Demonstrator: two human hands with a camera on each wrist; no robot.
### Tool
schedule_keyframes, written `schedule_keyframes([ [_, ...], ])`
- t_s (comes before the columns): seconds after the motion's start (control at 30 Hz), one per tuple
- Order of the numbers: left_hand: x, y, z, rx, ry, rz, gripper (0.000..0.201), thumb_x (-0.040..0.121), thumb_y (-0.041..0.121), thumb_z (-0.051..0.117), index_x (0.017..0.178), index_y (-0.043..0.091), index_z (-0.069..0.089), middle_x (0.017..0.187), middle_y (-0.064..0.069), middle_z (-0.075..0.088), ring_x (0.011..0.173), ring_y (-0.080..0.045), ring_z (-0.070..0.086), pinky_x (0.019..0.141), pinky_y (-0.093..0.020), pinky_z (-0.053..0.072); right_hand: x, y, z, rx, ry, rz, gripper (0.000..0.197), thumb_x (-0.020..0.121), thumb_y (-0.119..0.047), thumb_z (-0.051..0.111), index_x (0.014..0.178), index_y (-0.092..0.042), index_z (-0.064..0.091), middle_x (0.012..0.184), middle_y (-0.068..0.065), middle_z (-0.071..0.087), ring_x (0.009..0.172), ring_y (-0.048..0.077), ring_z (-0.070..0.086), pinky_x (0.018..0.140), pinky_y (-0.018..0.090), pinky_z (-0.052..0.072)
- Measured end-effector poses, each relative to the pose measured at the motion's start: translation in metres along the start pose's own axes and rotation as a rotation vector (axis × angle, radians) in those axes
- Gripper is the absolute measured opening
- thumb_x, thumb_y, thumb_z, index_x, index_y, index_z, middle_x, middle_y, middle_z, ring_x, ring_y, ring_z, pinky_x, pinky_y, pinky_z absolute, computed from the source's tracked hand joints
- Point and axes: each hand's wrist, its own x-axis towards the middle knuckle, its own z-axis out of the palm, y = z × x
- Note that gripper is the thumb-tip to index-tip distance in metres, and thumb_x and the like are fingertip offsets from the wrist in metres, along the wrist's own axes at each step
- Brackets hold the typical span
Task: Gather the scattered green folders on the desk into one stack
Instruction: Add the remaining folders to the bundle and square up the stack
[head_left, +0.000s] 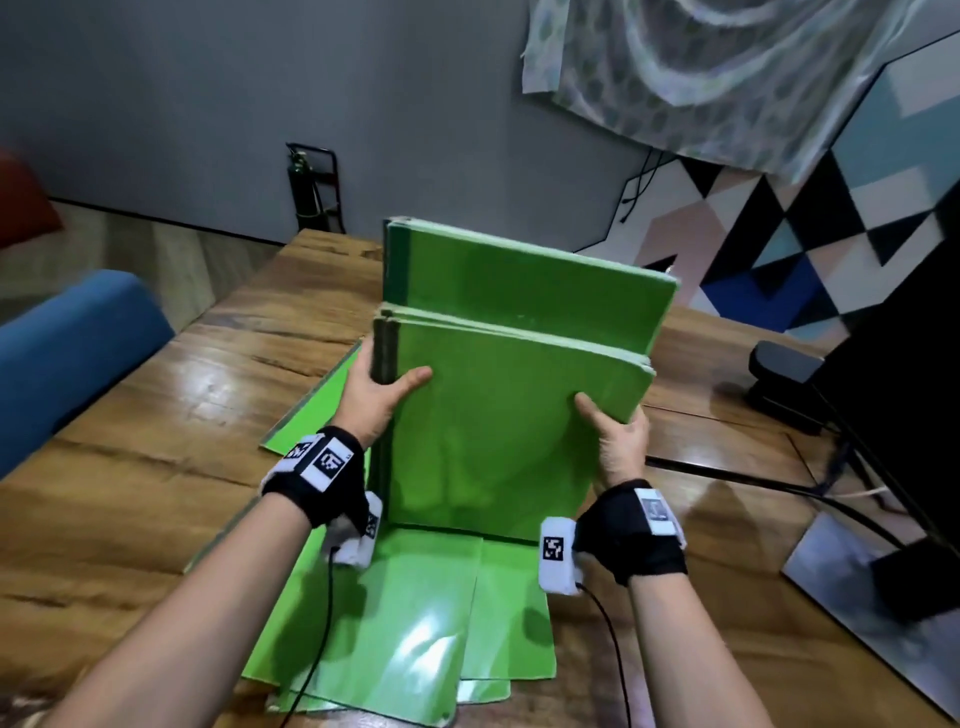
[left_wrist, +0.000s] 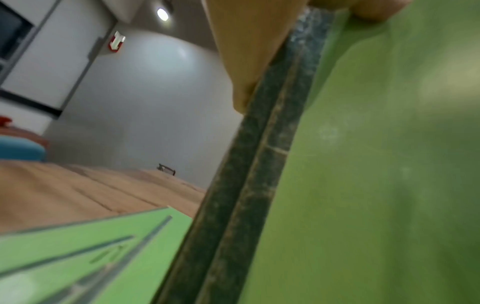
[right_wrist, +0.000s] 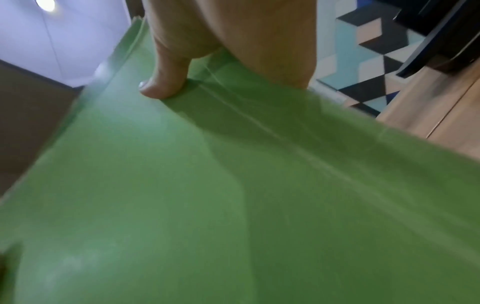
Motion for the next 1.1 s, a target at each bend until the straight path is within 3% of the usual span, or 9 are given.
schedule_keyframes([
  [0.1,0.008,-0.020,0.004,0.119,-0.068,-0.022,0.053,0.082,0.012,0.065,0.130,0.013,0.043,0.130,-0.013,0.051,0.120,-0.021,0.048,0.101,-0.025,0.037,0.002,-0.021,-0.030,0.047,0.119,-0.108,0.081,0.018,-0.049,0.089,0.088,-0.018,0.063,0.072,-0.012,0.075,0.068,0.006,0.070,0.070,0.027,0.059],
  [0.23,0.003,-0.097,-0.047,0.722,-0.092,-0.390,0.073,0.076,0.034,0.071,0.136,0.007,0.040,0.142,-0.021,0.042,0.131,-0.033,0.040,0.109,-0.039,0.032,0.001,-0.054,-0.071,0.068,0.328,-0.253,0.060,0.043,-0.036,0.086,0.093,-0.020,0.058,0.071,-0.021,0.073,0.068,-0.004,0.068,0.063,0.017,0.056],
  [0.43,-0.039,-0.154,-0.077,1.127,-0.072,-0.647,0.097,0.065,0.045,0.076,0.139,0.008,0.027,0.146,-0.022,0.028,0.134,-0.037,0.026,0.109,-0.049,0.030,0.001,-0.035,-0.128,-0.121,0.626,-0.256,0.074,0.051,-0.051,0.083,0.116,-0.027,0.059,0.118,-0.001,0.065,0.104,0.009,0.064,0.098,0.035,0.049],
  [0.57,-0.038,-0.157,-0.070,1.153,-0.001,-0.614,0.095,0.067,0.050,0.072,0.140,0.010,0.027,0.145,-0.019,0.030,0.132,-0.036,0.030,0.106,-0.048,0.032,-0.009,-0.024,-0.116,-0.262,0.591,-0.139,0.094,0.062,-0.042,0.077,0.140,-0.009,0.037,0.140,0.017,0.047,0.128,0.027,0.045,0.110,0.033,0.034],
  [0.67,-0.022,-0.156,-0.074,1.116,0.039,-0.633,0.098,0.068,0.053,0.070,0.142,0.008,0.025,0.147,-0.020,0.027,0.135,-0.036,0.026,0.108,-0.050,0.030,-0.004,-0.022,-0.117,-0.268,0.607,-0.121,0.108,0.053,-0.054,0.075,0.141,-0.006,0.036,0.139,0.016,0.048,0.125,0.025,0.049,0.106,0.028,0.037],
  [0.77,-0.002,-0.154,-0.080,1.105,0.022,-0.666,0.097,0.068,0.055,0.069,0.140,0.004,0.029,0.143,-0.021,0.032,0.133,-0.036,0.029,0.108,-0.049,0.032,-0.002,-0.016,-0.122,-0.370,0.631,-0.123,0.093,0.068,-0.046,0.076,0.141,-0.007,0.034,0.137,0.008,0.048,0.115,0.017,0.052,0.098,0.017,0.039],
  [0.9,0.010,-0.147,-0.064,1.166,-0.081,-0.624,0.094,0.070,0.056,0.067,0.139,0.004,0.031,0.147,-0.021,0.027,0.135,-0.038,0.026,0.107,-0.050,0.031,0.013,0.008,-0.156,-0.516,0.720,-0.115,0.115,0.045,-0.079,0.068,0.140,-0.024,0.036,0.145,0.005,0.044,0.132,0.018,0.043,0.113,0.034,0.033],
  [1.0,0.019,-0.147,-0.046,1.088,-0.061,-0.682,0.098,0.067,0.045,0.075,0.140,0.003,0.026,0.148,-0.022,0.022,0.136,-0.042,0.026,0.106,-0.051,0.032,0.006,-0.006,-0.139,-0.496,0.717,-0.119,0.117,0.044,-0.077,0.068,0.139,-0.016,0.038,0.141,0.010,0.048,0.129,0.021,0.046,0.112,0.035,0.034],
  [1.1,0.025,-0.147,-0.044,0.902,-0.031,-0.785,0.100,0.061,0.028,0.083,0.137,-0.003,0.026,0.137,-0.026,0.043,0.114,-0.039,0.054,0.092,-0.047,0.049,0.000,-0.017,-0.123,-0.474,0.669,-0.095,0.096,0.066,-0.056,0.071,0.141,-0.007,0.034,0.143,0.015,0.044,0.133,0.025,0.041,0.114,0.034,0.030],
])
